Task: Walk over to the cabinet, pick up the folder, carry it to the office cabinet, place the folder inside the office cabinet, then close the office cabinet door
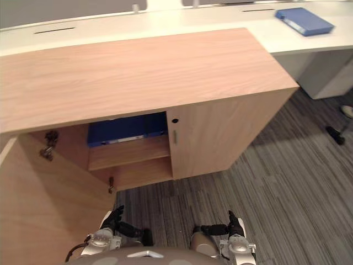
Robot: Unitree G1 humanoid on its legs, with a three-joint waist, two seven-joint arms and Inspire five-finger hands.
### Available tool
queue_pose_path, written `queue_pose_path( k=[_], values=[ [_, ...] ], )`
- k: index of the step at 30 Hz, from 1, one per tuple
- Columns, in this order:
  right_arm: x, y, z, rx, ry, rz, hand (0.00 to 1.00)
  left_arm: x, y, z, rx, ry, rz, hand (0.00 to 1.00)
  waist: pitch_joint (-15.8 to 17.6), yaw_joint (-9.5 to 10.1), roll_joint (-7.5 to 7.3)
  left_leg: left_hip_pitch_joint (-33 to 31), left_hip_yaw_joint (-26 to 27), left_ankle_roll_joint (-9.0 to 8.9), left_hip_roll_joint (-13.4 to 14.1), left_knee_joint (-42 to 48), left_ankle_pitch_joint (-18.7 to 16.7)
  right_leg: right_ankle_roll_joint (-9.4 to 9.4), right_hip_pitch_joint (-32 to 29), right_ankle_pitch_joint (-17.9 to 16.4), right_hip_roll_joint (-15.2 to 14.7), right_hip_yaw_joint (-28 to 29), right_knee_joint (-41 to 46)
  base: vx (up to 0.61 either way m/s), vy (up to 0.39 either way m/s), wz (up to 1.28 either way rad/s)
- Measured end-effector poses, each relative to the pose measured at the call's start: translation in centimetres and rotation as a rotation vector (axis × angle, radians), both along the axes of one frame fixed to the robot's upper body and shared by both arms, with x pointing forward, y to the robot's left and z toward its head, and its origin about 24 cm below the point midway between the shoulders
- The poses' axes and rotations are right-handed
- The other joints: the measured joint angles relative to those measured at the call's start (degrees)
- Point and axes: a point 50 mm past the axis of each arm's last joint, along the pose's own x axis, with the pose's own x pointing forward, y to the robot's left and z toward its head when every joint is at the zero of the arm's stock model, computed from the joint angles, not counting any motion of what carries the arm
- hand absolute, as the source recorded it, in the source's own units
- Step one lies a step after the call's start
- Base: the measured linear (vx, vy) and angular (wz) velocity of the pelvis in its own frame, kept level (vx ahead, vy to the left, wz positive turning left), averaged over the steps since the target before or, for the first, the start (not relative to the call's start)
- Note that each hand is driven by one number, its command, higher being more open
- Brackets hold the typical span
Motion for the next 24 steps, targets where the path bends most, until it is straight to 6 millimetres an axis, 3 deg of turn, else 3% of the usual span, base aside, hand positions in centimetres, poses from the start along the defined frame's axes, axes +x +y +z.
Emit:
queue_pose_path(
  k=[2,5,9,11,12,16,18,19,24],
  values=[
    [-0.1,0.3,-0.1,0.004,0.005,-0.003,1.0,0.0,0.2,0.0,-0.009,-0.005,0.032,1.0,0.1,0.59,-0.83,-0.9,-2.4,-0.87,-0.2,0.8,0.6,-0.31,0.5,-2.5,0.1,2.5,-0.1,-0.03,-0.079,0.79],
    [0.8,0.9,0.0,0.017,-0.016,0.0,1.0,-0.6,0.3,-0.1,-0.021,-0.001,0.099,1.0,-0.3,1.11,0.06,-2.8,-4.8,-2.32,2.1,1.4,1.5,-1.17,0.1,-2.6,2.1,-0.3,-0.4,-0.04,-0.136,0.37],
    [1.1,1.7,0.1,0.035,-0.032,-0.013,1.0,-0.5,-0.1,-0.2,-0.051,-0.014,0.168,1.0,0.2,0.86,0.67,-6.3,-9.6,-4.34,3.9,2.5,3.1,-3.65,-0.3,-3.1,4.4,-5.6,0.3,-0.03,-0.134,0.57],
    [1.0,1.5,0.1,0.034,-0.034,-0.039,1.0,-0.5,-0.5,-0.2,-0.072,-0.022,0.192,1.0,0.2,0.83,0.72,-7.3,-8.9,-3.64,4.1,1.9,5.6,-4.81,-0.2,-3.7,4.3,-8.6,0.8,-0.03,-0.1,0.85],
    [0.9,1.5,0.1,0.039,-0.036,-0.071,1.0,-0.3,-0.8,-0.1,-0.081,-0.031,0.195,1.0,0.2,0.77,0.74,-7.1,-7.4,-3.16,4.0,-0.9,8.7,-5.8,-0.2,-3.6,3.6,-10.9,0.4,-0.06,-0.044,0.96],
    [0.8,1.5,0.0,0.051,-0.041,-0.121,1.0,0.0,-0.4,0.1,-0.086,-0.05,0.239,1.0,1.2,0.76,-0.46,-7.7,0.3,-1.42,2.1,10.8,-1.0,-6.55,1.5,-3.3,0.6,-15.9,-0.3,0.0,-0.007,0.68],
    [0.6,1.1,0.0,0.042,-0.039,-0.133,1.0,-0.4,-0.8,-0.1,-0.098,-0.041,0.249,1.0,0.8,0.66,0.27,-4.3,1.5,-0.94,0.6,10.1,-4.1,-5.84,2.6,-3.0,-0.7,-17.2,-1.2,0.04,0.088,0.37],
    [0.5,1.0,0.0,0.043,-0.033,-0.134,1.0,-0.6,-1.0,-0.2,-0.103,-0.034,0.254,1.0,0.5,0.68,0.84,-3.1,1.5,0.23,0.4,7.5,-3.7,-5.3,3.0,-2.7,-0.6,-17.5,-1.7,0.04,0.127,0.21],
    [0.3,2.5,-0.3,0.087,-0.028,-0.134,1.0,-1.8,0.0,-0.4,-0.09,-0.016,0.312,1.0,-0.2,0.84,-0.47,0.8,0.8,1.81,-1.4,1.9,-1.0,-3.17,6.9,-0.5,-1.3,-17.7,-6.6,0.0,0.082,0.08]
  ],
)
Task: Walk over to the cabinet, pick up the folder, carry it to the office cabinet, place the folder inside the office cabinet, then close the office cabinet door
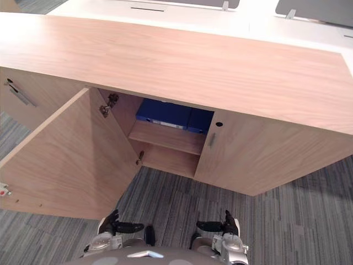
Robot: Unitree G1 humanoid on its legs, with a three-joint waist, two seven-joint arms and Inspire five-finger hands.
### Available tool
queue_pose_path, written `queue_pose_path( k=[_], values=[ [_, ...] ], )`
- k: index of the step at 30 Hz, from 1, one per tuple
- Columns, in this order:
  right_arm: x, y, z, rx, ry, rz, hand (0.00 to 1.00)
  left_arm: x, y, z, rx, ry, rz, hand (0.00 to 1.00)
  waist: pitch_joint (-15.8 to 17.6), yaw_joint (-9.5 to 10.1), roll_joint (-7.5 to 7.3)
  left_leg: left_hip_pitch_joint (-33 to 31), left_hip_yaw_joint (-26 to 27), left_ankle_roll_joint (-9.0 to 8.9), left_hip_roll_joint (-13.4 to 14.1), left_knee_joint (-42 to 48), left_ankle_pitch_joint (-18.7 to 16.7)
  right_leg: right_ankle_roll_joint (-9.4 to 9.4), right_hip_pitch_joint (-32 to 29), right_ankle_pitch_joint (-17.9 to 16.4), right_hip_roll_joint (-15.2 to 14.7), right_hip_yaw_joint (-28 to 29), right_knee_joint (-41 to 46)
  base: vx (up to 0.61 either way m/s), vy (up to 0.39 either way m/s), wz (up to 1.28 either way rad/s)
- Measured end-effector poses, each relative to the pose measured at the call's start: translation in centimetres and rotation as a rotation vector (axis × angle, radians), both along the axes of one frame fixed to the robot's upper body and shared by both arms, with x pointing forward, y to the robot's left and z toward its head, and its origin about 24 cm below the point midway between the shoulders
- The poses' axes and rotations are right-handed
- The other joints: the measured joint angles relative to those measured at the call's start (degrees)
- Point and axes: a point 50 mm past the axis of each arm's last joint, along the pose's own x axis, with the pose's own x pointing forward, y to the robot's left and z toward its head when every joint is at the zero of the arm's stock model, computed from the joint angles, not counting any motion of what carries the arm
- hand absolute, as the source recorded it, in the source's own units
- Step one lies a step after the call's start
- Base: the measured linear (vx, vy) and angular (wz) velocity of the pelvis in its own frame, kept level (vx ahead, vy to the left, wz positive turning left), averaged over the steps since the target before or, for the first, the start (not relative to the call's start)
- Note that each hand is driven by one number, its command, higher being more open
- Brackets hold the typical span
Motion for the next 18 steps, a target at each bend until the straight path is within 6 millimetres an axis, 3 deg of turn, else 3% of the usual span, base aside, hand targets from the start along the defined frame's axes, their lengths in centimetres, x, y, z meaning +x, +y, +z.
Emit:
queue_pose_path(
  k=[5,12,18],
  values=[
    [-0.2,-0.1,-0.1,-0.001,0.006,-0.006,1.0,-1.3,0.8,-0.2,-0.013,0.013,0.129,1.0,-0.9,0.12,0.1,3.3,-0.5,0.78,-1.2,-4.3,1.7,0.7,2.2,0.4,-0.3,-0.3,-1.6,0.0,0.042,0.06],
    [-0.7,-1.2,0.0,-0.025,0.014,-0.092,1.0,-3.4,5.0,0.7,0.029,-0.056,0.576,1.0,-1.5,0.44,0.51,3.9,-2.1,0.61,-1.5,-4.7,1.6,0.68,4.3,0.4,-0.1,-2.0,-3.5,0.01,-0.014,0.11],
    [-1.2,-1.5,-0.1,-0.043,0.026,-0.101,1.0,-1.7,7.8,3.7,0.07,-0.289,0.771,1.0,-2.0,2.09,0.74,4.2,-2.9,0.45,-1.3,-5.0,1.5,0.55,5.3,0.3,0.2,-2.6,-4.0,-0.01,-0.017,0.06]
  ],
)
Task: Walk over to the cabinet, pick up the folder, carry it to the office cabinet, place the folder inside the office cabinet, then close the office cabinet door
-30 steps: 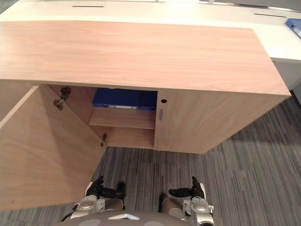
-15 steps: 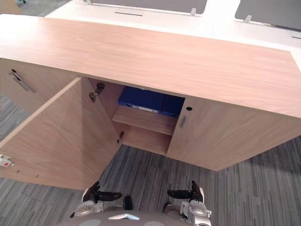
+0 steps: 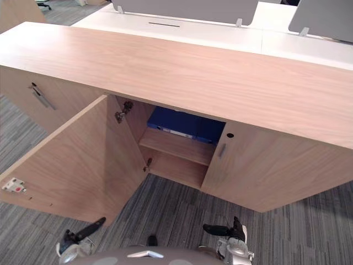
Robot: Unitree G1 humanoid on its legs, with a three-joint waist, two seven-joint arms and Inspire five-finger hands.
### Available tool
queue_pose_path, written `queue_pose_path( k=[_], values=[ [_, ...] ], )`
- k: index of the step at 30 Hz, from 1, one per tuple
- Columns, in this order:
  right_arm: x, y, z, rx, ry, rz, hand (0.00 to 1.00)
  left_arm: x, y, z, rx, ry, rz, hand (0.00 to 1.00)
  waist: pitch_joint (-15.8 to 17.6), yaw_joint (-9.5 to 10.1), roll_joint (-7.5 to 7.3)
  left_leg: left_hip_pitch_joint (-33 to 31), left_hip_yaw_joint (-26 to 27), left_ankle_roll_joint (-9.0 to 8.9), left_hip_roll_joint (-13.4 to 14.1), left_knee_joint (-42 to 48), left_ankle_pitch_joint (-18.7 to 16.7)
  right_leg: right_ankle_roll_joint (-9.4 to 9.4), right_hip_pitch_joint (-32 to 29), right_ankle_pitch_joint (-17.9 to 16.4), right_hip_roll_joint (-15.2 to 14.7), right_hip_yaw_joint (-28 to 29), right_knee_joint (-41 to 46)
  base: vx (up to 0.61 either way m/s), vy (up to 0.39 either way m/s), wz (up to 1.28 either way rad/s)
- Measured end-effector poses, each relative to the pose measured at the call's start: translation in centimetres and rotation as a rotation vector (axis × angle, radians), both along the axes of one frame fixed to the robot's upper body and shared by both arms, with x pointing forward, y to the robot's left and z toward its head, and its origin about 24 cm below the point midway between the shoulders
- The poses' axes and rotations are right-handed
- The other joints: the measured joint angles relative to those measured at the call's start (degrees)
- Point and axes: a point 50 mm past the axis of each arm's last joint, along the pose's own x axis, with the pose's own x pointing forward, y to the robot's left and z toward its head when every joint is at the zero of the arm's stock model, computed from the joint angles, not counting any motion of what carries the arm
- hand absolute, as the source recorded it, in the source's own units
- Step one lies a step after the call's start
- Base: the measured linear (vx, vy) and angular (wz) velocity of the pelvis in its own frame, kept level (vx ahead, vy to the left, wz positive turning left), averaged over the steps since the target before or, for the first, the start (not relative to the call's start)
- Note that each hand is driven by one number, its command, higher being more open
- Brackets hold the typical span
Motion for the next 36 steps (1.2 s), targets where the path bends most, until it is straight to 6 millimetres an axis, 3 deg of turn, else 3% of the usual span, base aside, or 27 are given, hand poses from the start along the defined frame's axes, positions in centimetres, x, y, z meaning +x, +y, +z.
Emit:
queue_pose_path(
  k=[6,23,36],
  values=[
    [0.1,0.1,0.1,-0.008,-0.007,0.02,1.0,2.7,1.8,4.0,0.162,-0.175,-0.031,1.0,-0.2,0.72,-0.34,-0.1,-0.5,0.0,0.0,0.0,0.0,-0.13,0.2,-0.1,0.1,-0.3,-0.1,-0.03,-0.006,0.03],
    [0.2,-0.3,0.2,-0.023,-0.004,0.064,1.0,3.4,2.7,6.1,0.29,-0.187,-0.127,1.0,-0.5,1.14,-0.79,-0.1,-1.7,0.01,0.2,0.0,0.0,-0.45,0.7,-0.1,0.5,-0.2,-0.4,-0.02,-0.004,0.03],
    [-0.7,-0.2,-0.1,0.004,0.02,0.076,1.0,4.1,3.7,9.1,0.385,-0.285,-0.19,1.0,-0.5,2.65,-0.81,-0.1,-2.2,-0.07,0.8,0.0,0.1,-1.17,0.7,-0.4,1.2,-0.1,-0.1,-0.03,-0.009,0.02]
  ],
)
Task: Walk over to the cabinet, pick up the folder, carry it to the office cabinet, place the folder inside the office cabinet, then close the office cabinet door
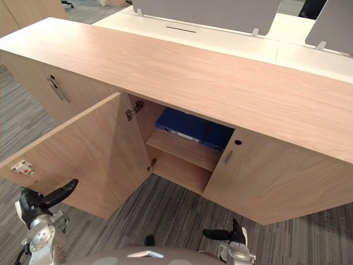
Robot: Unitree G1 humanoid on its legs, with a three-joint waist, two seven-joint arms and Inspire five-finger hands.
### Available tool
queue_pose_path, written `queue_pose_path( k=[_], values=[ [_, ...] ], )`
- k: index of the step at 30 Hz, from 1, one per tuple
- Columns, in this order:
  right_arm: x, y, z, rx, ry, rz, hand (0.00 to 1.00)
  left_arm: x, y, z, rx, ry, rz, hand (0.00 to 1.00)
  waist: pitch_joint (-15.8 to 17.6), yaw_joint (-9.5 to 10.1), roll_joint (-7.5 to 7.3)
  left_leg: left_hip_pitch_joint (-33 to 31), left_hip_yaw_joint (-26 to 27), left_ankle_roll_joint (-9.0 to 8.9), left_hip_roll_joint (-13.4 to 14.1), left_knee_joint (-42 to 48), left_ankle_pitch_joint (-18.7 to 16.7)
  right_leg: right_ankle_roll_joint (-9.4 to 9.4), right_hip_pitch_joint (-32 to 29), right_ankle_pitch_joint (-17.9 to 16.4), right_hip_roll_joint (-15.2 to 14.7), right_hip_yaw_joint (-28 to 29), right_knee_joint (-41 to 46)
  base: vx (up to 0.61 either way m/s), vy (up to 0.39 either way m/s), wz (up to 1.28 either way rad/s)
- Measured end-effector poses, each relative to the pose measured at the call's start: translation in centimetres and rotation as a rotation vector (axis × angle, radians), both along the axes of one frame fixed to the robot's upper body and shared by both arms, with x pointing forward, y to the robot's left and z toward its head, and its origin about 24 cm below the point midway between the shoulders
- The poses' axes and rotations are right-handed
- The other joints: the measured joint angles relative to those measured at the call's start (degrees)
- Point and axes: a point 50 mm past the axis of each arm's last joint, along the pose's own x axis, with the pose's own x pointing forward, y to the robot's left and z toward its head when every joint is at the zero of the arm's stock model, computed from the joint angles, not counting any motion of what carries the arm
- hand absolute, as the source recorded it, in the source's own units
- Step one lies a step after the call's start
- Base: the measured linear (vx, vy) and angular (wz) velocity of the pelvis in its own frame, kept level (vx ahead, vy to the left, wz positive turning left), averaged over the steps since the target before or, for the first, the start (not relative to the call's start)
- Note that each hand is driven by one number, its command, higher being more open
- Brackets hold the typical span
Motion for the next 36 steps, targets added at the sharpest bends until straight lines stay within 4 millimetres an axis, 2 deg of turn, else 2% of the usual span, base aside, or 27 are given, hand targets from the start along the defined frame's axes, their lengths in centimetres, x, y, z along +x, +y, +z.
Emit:
queue_pose_path(
  k=[10,17,23,28,36],
  values=[
    [-0.5,-0.1,-0.1,0.009,0.01,0.006,1.0,-0.9,-0.8,0.9,0.034,-0.013,-0.107,1.0,0.1,0.47,0.13,-0.1,-0.6,-0.14,0.0,0.0,0.3,-0.05,0.1,0.0,0.0,0.1,0.2,-0.02,-0.002,0.03],
    [-1.4,-0.1,-0.3,0.013,0.033,0.013,1.0,-2.3,-2.5,1.0,-0.005,-0.015,-0.218,1.0,0.2,1.31,0.29,-0.6,-1.6,-0.18,0.0,0.0,1.0,-0.19,0.0,-0.2,0.0,-0.3,0.6,-0.05,-0.006,0.07],
    [-1.3,0.1,-0.3,0.009,0.035,0.066,1.0,-3.1,-3.6,1.1,-0.039,-0.015,-0.295,1.0,0.2,1.52,0.47,-0.9,-2.4,-0.18,-0.1,0.0,1.6,0.16,0.0,-0.4,0.0,-0.5,1.0,-0.06,-0.008,0.08],
    [-1.1,0.2,0.0,0.006,0.015,0.086,1.0,-3.9,-5.2,0.7,-0.102,-0.003,-0.359,1.0,0.2,1.74,1.6,-0.9,-2.5,-0.26,-0.1,0.0,1.9,1.24,-0.1,-1.1,-0.4,-0.5,2.1,-0.06,-0.003,0.06],
    [-0.7,0.6,0.4,-0.005,-0.012,0.153,1.0,-4.6,-7.1,0.5,-0.172,-0.001,-0.46,1.0,0.2,3.01,2.3,-1.9,-1.8,-0.2,-0.2,0.0,2.0,1.68,-2.0,-1.9,-1.0,-0.3,4.5,-0.05,-0.002,0.02]
  ],
)
